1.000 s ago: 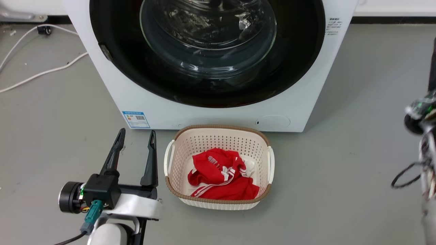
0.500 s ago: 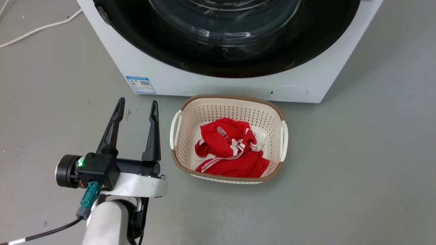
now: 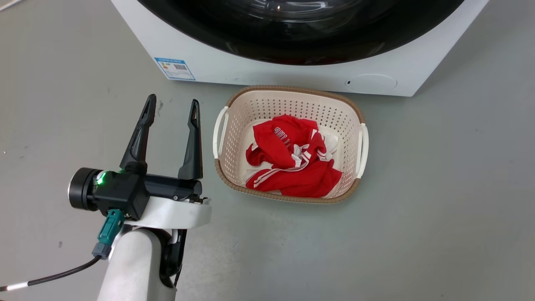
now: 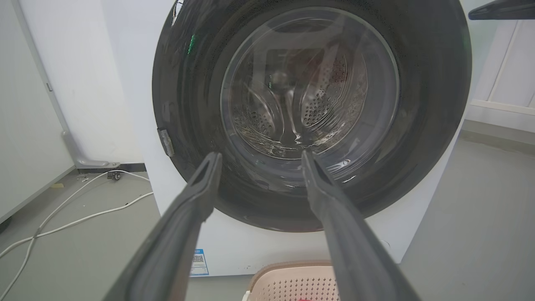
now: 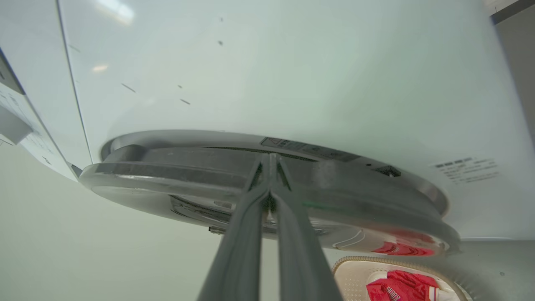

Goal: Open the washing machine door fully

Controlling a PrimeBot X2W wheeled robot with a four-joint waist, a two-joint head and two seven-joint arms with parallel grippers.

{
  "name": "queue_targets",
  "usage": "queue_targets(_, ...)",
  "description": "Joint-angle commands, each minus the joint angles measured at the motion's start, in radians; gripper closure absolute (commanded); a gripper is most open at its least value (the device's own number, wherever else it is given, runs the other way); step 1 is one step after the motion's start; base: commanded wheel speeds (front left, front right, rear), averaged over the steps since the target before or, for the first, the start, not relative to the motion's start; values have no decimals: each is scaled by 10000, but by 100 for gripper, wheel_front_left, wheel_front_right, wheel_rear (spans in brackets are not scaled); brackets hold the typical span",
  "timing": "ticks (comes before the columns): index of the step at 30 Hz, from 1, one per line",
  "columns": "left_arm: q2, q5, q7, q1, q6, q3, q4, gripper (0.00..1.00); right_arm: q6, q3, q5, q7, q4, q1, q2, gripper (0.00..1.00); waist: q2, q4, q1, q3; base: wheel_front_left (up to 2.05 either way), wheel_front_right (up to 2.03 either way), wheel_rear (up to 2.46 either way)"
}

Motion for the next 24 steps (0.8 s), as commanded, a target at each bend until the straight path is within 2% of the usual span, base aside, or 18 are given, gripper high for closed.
queue_targets(1, -8, -26, -28, -140, 39, -18, -24, 0, 0, 11, -51, -33, 58, -195, 40, 100, 0, 82, -1, 115, 0, 0, 0)
queue_targets(10, -8, -144, -28, -332, 140, -342, -141, 0, 0, 70, -413, 215, 740, -709, 175, 100, 0, 303, -1, 454, 0, 0, 0)
queue_targets(17, -8, -167, -26, -387, 229, -468, -159, 0, 2, 18, -271, 1005, 1015, -866, 471, 100, 0, 341, -1, 559, 0, 0, 0)
queue_targets(24, -8, -186, -28, -379, 230, -474, -82, 0, 0, -123, -8, 1829, 785, -660, 337, 100, 0, 273, -1, 444, 0, 0, 0)
